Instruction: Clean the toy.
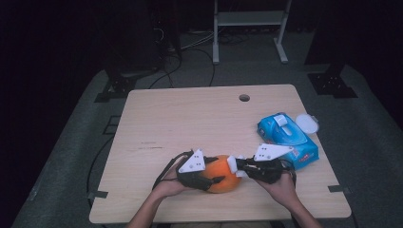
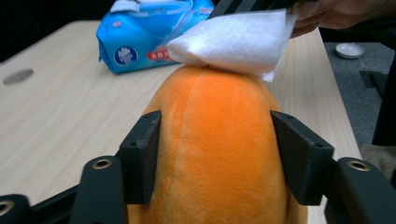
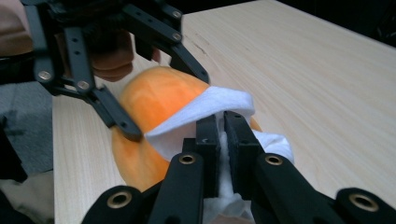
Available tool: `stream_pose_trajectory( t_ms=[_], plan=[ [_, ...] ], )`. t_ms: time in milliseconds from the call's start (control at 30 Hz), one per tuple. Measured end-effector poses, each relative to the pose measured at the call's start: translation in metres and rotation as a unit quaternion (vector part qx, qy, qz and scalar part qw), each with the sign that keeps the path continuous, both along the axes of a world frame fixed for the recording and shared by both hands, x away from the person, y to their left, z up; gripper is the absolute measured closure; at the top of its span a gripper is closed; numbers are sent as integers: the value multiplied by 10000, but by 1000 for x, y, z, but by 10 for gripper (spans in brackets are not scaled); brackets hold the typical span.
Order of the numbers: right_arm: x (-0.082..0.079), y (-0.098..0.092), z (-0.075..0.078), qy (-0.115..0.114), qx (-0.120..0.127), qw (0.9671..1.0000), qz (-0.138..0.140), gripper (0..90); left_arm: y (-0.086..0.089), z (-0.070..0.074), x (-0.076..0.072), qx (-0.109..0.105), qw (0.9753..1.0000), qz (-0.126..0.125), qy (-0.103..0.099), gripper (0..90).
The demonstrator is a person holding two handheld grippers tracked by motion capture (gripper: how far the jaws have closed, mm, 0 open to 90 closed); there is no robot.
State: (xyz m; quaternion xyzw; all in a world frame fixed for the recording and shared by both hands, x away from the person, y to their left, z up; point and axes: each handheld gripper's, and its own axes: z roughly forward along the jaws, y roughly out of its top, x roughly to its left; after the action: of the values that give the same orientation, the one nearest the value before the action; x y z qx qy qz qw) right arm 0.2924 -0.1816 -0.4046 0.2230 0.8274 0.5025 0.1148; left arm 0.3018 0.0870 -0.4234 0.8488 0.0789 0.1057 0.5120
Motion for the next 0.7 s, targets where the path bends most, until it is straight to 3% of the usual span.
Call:
stream_pose_trajectory(
  t_ms=[200,533,700],
  plan=[
    [3,-13,-3,121,79,9997,-183,840,4,-3,-1,-69,9999,-96,119,334],
    [-9,9,4,-77,-7,9999,100,839,-2,-4,-2,-70,9998,-51,166,296],
    [-2,-5,1,57,8,10000,-59,840,3,-3,1,-113,9995,57,305,289]
  ],
)
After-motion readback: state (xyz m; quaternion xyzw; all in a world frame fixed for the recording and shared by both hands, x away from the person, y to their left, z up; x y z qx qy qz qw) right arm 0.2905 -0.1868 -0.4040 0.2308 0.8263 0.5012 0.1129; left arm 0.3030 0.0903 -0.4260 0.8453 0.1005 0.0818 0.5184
